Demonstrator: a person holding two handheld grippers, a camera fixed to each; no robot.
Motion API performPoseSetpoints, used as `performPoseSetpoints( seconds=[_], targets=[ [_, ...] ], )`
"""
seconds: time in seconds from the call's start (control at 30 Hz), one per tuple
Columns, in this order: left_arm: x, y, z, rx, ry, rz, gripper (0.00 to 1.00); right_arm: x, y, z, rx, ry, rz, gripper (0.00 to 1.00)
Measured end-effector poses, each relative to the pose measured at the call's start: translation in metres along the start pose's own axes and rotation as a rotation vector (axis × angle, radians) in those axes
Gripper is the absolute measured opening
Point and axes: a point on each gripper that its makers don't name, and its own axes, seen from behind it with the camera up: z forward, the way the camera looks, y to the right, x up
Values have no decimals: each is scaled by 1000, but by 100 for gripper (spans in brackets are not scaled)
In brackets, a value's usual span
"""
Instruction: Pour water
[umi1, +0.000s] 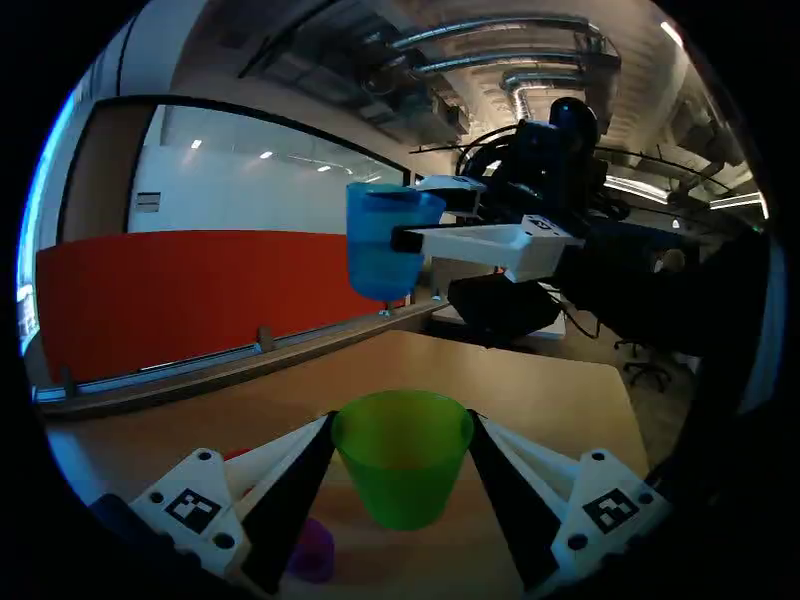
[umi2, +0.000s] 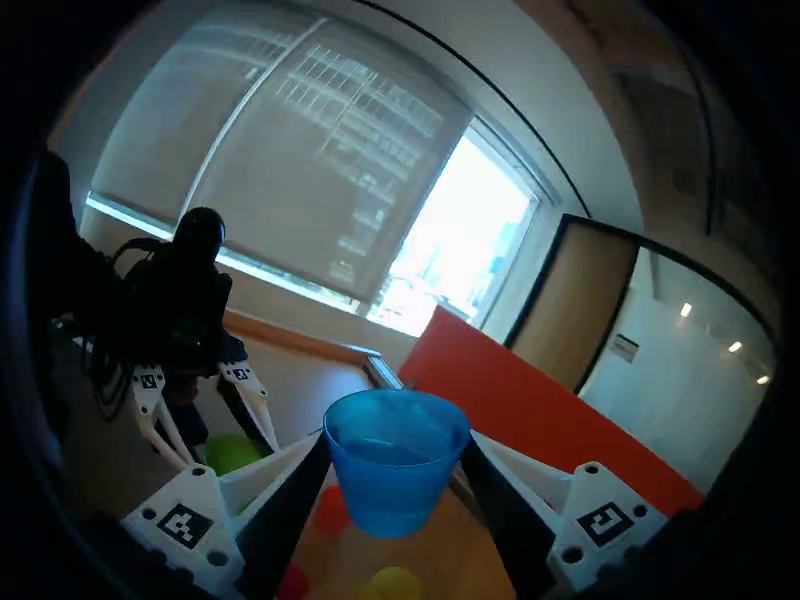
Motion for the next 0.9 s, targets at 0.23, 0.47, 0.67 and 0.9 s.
performPoseSetpoints(
  seconds=[0.23,0.47,0.67,0.9],
  targets=[
    [-1,6,-2,-11,5,20,91,5,-5,6,8,7,-71,91],
    [0,8,-3,-8,10,26,91,9,-8,11,11,13,-144,91],
    [4,8,-2,-6,24,29,91,13,-7,14,5,10,-214,91],
    [8,9,-2,-3,38,28,91,18,-5,17,-2,14,-268,91]
  ],
)
